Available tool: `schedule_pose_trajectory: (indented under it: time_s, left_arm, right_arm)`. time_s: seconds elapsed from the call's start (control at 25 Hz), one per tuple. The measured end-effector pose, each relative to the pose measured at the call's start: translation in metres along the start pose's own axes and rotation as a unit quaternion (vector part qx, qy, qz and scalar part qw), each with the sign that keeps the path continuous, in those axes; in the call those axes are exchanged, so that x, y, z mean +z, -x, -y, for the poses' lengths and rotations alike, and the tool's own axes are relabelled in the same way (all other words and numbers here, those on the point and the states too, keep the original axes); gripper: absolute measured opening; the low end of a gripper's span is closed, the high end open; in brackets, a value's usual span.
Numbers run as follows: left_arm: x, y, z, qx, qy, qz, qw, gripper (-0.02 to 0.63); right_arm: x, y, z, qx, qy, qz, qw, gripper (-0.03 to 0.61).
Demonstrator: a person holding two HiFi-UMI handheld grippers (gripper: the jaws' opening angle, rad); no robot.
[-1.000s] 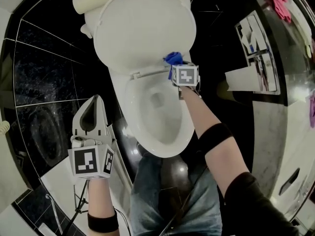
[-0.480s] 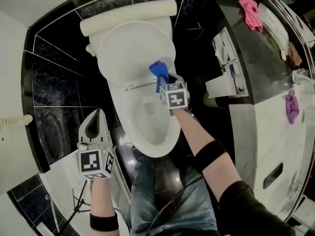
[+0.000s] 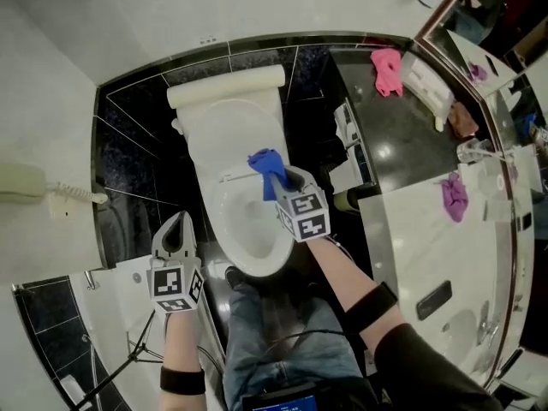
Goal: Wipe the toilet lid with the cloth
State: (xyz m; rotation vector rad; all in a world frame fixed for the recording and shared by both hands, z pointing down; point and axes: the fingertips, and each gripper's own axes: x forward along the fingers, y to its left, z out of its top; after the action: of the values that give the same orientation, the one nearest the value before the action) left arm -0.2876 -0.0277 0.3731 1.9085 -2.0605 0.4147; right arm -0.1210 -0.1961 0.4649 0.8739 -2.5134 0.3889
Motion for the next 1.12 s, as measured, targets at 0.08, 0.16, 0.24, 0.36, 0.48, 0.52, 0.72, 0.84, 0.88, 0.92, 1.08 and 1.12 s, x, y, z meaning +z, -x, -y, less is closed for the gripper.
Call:
schedule_pose_trajectory:
  time_s: [0.08, 0.16, 0.24, 0.36, 0.48, 0.52, 0.72, 0.84, 0.88, 0.92, 1.08, 1.12]
  left_arm:
    - [0.015, 0.014, 0.009, -0.002, -0.003, 0.006, 1.0000, 0.000]
    - [0.031, 0.030, 0.020, -0.004, 0.000, 0.009, 1.0000, 0.000]
    - [0.044, 0.046, 0.030, -0.003, 0.005, 0.012, 0.9999, 0.000]
    - [0.060, 0.071, 0.042, 0.002, 0.016, 0.018, 0.9997, 0.000]
    - [0.071, 0.092, 0.050, 0.009, 0.016, 0.022, 0.9996, 0.000]
    - [0.075, 0.098, 0.052, 0.011, 0.016, 0.024, 0.9995, 0.000]
    - [0.088, 0.128, 0.065, 0.019, 0.015, 0.031, 0.9992, 0.000]
    - [0.094, 0.145, 0.077, 0.019, 0.012, 0.037, 0.9991, 0.000]
    - [0.095, 0.151, 0.081, 0.018, 0.011, 0.038, 0.9990, 0.000]
    - [0.096, 0.156, 0.086, 0.018, 0.011, 0.039, 0.9990, 0.000]
    - [0.096, 0.172, 0.099, 0.017, 0.030, 0.046, 0.9983, 0.000]
    - [0.096, 0.176, 0.101, 0.017, 0.036, 0.048, 0.9980, 0.000]
  right_arm:
    - [0.022, 0.034, -0.006, 0.007, 0.004, 0.016, 1.000, 0.094]
    - [0.043, 0.067, -0.011, 0.012, 0.006, 0.031, 0.999, 0.095]
    - [0.061, 0.101, -0.016, 0.017, 0.012, 0.043, 0.999, 0.095]
    - [0.073, 0.143, -0.019, 0.020, 0.027, 0.053, 0.998, 0.095]
    - [0.082, 0.175, -0.023, 0.027, 0.033, 0.058, 0.997, 0.095]
    - [0.085, 0.185, -0.024, 0.030, 0.032, 0.058, 0.997, 0.095]
    - [0.093, 0.229, -0.024, 0.037, 0.036, 0.071, 0.996, 0.097]
    - [0.092, 0.251, -0.022, 0.036, 0.040, 0.080, 0.995, 0.095]
    - [0.092, 0.259, -0.022, 0.037, 0.040, 0.081, 0.995, 0.095]
    - [0.092, 0.267, -0.024, 0.040, 0.039, 0.081, 0.995, 0.096]
    - [0.085, 0.292, -0.025, 0.043, 0.034, 0.083, 0.995, 0.097]
    - [0.084, 0.296, -0.025, 0.042, 0.033, 0.084, 0.995, 0.097]
